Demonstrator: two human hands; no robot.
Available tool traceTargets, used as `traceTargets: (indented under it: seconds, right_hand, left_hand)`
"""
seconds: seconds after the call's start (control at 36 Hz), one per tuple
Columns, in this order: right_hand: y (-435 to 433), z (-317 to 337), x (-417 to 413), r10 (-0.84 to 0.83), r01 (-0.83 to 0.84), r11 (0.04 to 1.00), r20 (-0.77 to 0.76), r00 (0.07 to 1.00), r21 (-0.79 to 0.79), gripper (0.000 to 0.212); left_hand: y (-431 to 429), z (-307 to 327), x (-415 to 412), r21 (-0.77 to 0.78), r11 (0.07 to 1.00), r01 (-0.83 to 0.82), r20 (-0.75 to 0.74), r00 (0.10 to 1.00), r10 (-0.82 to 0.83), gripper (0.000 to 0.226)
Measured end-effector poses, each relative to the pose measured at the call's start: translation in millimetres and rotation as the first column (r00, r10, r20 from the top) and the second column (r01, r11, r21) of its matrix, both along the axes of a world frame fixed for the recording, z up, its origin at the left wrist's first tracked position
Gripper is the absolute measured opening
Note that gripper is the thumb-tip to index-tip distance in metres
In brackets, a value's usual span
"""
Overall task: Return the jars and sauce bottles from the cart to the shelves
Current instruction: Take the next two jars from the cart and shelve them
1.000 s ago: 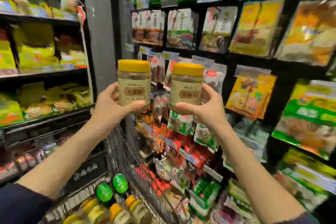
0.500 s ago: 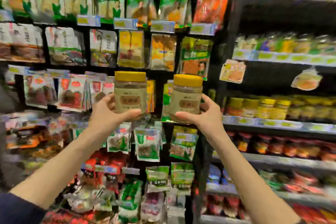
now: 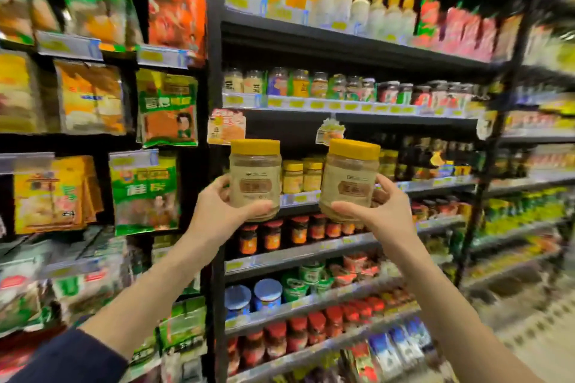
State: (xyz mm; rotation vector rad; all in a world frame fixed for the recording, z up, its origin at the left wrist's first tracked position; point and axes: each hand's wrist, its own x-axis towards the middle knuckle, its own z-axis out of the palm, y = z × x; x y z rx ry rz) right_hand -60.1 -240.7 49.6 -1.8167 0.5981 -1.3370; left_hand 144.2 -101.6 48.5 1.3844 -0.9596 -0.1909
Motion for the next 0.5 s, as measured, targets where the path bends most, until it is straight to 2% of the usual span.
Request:
traceTargets:
  seconds: [0.08, 0.17, 0.28, 0.42, 0.5]
  right_hand:
    - [-22, 1, -35, -0.042, 0.042, 0.999, 0.000, 0.999, -0.017, 0.055]
    - [-45, 1, -65, -0.076, 0.075, 0.996, -0.006, 0.997, -0.049, 0.049]
    - [-74, -4, -100, -0.122, 0.120, 0.989, -0.011, 0.993, -0.083, 0.051]
    - [-116, -14, -128, -0.152, 0.150, 0.985, -0.026, 0.988, -0.080, 0.064]
    - [-140, -20, -134, -0.156, 0.153, 0.986, -0.029, 0.987, -0.068, 0.066]
  left_hand:
    - [-31, -1, -29, 0.000, 0.999, 0.041, 0.004, 0.999, -0.041, 0.086]
    - [-60, -3, -55, 0.008, 0.998, 0.064, 0.020, 0.998, -0.064, 0.074]
    - [-95, -9, -85, 0.000, 0.995, 0.100, 0.003, 0.995, -0.100, 0.083]
    - [-134, -21, -114, -0.009, 0.989, 0.145, 0.007, 0.989, -0.145, 0.054]
    - [-158, -29, -119, 0.009, 0.988, 0.157, 0.005, 0.988, -0.157, 0.055]
